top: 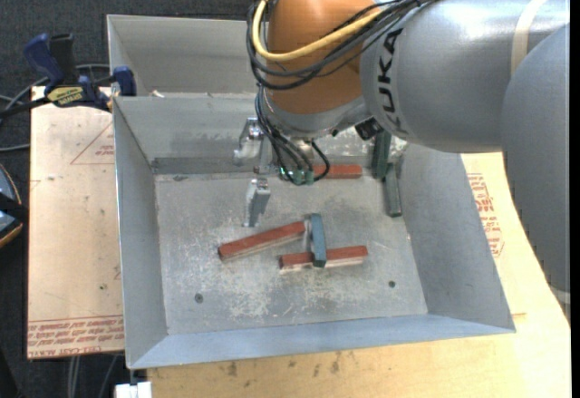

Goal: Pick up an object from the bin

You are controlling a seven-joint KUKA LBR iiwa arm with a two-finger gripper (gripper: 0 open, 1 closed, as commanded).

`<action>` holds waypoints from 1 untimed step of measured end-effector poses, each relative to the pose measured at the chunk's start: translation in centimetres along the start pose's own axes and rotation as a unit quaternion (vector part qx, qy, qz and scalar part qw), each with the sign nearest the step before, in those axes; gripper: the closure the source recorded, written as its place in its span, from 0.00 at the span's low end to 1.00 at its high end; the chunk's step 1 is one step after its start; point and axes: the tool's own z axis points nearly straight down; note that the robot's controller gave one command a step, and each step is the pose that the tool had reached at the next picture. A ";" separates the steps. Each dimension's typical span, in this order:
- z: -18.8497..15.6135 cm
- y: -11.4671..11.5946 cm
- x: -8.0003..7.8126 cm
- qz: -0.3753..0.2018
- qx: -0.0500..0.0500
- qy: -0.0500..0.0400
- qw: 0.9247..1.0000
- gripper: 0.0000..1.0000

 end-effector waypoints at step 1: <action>-0.5 -0.1 -0.2 0.001 0.000 -0.004 1.000 0.00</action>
Offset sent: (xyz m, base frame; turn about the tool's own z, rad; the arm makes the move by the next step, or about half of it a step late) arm -0.0096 -0.0095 -0.1254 0.1091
